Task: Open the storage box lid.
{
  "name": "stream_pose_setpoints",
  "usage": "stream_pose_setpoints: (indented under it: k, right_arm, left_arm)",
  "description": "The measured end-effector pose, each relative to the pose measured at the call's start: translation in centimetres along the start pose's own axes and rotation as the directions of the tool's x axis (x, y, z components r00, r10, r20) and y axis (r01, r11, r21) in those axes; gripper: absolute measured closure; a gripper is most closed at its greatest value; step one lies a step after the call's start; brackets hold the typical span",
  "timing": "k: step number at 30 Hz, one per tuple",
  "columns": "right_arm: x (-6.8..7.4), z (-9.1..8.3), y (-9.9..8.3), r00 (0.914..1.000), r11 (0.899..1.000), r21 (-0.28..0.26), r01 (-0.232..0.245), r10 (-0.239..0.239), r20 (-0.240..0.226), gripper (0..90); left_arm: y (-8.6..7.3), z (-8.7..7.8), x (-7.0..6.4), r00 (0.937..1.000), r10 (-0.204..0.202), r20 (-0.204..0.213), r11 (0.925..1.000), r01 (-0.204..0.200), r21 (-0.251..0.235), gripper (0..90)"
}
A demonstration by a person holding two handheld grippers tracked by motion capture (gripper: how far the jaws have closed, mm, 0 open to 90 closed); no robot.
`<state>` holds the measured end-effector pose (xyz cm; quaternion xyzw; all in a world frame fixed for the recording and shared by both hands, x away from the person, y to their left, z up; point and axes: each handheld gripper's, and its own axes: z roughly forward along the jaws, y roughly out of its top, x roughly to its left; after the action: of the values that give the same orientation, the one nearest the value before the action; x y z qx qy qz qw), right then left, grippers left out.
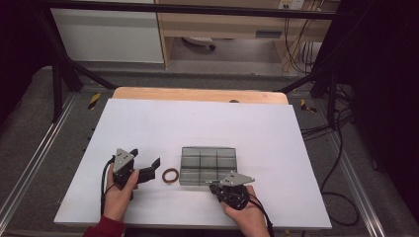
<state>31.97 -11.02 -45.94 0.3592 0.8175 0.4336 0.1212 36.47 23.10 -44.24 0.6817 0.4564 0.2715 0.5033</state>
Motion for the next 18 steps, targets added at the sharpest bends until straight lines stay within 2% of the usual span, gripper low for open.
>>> stream_pose_setpoints:
  k: [6,9,17,18]
  right_arm:
    - [0.05,-0.04,0.06,1.0,1.0,-0.01,0.001,-0.001,-0.003,90.0]
    - [0.34,-0.48,0.49,0.9999,0.998,-0.059,0.013,-0.014,-0.01,90.0]
    - [0.59,-0.68,0.72,0.9992,0.995,-0.094,0.034,-0.036,-0.018,90.0]
    - [0.59,-0.77,0.85,0.9992,0.994,-0.099,0.038,-0.039,-0.006,90.0]
  left_arm:
    - [0.0,0.01,-0.01,1.0,0.0,0.001,1.0,0.0,-0.002,6.6]
    - [0.0,0.01,-0.01,1.0,0.001,0.001,1.0,-0.001,-0.001,6.6]
    - [-0.01,0.01,-0.01,1.0,0.001,0.001,1.0,-0.001,-0.001,6.6]
    - [-0.01,0.02,0.0,1.0,0.003,0.0,1.0,-0.003,0.001,6.6]
